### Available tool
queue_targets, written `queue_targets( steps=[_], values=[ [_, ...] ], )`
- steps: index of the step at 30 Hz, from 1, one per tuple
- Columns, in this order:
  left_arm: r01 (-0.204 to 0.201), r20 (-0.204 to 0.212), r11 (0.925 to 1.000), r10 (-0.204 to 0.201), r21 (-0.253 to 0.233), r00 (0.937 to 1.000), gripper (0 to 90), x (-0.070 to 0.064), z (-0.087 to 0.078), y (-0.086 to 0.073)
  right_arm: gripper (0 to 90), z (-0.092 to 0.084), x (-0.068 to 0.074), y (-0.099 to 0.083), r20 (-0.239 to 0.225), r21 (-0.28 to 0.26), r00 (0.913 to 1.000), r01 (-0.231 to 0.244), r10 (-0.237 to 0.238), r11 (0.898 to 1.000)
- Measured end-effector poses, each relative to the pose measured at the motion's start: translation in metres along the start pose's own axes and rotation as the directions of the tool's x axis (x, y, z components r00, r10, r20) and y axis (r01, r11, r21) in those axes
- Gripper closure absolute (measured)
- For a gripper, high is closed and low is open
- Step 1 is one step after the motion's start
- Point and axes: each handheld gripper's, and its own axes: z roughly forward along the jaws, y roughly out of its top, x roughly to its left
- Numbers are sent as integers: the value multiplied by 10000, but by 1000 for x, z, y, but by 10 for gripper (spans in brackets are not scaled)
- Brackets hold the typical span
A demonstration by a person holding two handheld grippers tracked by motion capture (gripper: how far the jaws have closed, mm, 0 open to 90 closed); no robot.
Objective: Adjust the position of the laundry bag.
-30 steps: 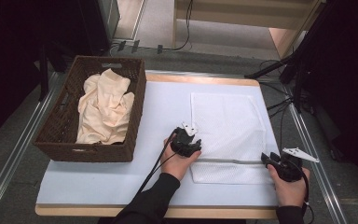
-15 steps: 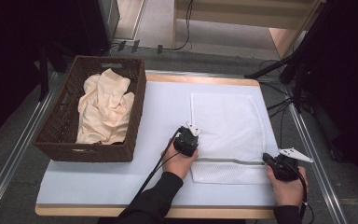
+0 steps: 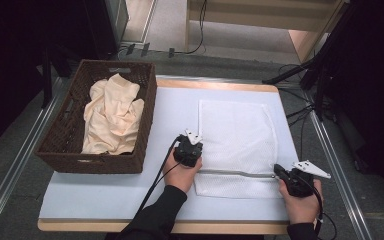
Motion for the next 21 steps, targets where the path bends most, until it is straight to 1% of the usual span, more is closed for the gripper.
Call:
queue_targets(
  steps=[1,2,3,4,5,6,7,8,9,10,11,12,13,14,15,17,18,21],
  values=[
    [0,0,10000,0,0,10000,900,0,0,0,900,0,2,0,-119,-13,9999,8,-9,10000],
    [54,-37,10000,-55,-33,10000,900,3,-2,-2,900,0,2,0,-119,-13,9999,8,-9,10000],
    [127,-98,9999,-127,-57,9999,900,6,-4,-3,900,1,5,0,-200,-36,9998,53,-53,10000],
    [128,-154,9999,-128,-45,9998,900,10,-7,-5,900,1,12,-1,-349,-22,9993,113,-114,9999],
    [255,-296,9997,-256,-39,9992,900,17,-11,-7,900,2,16,-1,-416,-5,9990,133,-133,9999],
    [255,-296,9997,-256,-39,9992,900,17,-11,-7,900,2,19,-1,-499,-10,9986,180,-181,9998],
    [304,-432,9995,-308,-98,9986,900,23,-16,-10,900,3,23,-1,-586,0,9981,186,-186,9998],
    [304,-432,9995,-308,-98,9986,900,23,-16,-10,900,3,23,-1,-586,0,9981,186,-186,9998],
    [342,-475,9994,-346,-97,9983,900,26,-18,-11,900,4,26,-1,-633,31,9978,199,-197,9998],
    [390,-617,9991,-398,-140,9973,900,30,-24,-13,900,6,31,-1,-700,33,9970,321,-318,9995],
    [390,-617,9991,-398,-140,9973,900,30,-24,-13,900,6,31,-1,-700,33,9970,321,-318,9995],
    [377,-761,9991,-391,-203,9963,900,32,-30,-17,900,7,35,-2,-754,80,9966,331,-324,9994],
    [377,-761,9991,-391,-203,9963,900,32,-30,-17,900,7,35,-2,-754,80,9966,331,-324,9994],
    [322,-855,9992,-340,-219,9958,900,32,-32,-19,900,9,40,-3,-871,69,9954,399,-392,9992],
    [337,-935,9992,-357,-231,9950,900,33,-34,-22,900,9,42,-3,-888,86,9952,432,-423,9990],
    [488,-1046,9983,-519,-319,9932,900,34,-37,-27,900,9,44,-4,-923,72,9947,472,-463,9989],
    [581,-1119,9978,-613,-316,9918,900,35,-39,-30,900,9,47,-4,-1075,83,9934,408,-396,9991],
    [836,-1276,9962,-862,-264,9881,900,39,-42,-37,900,9,51,-5,-1133,81,9926,442,-430,9990]
  ],
)
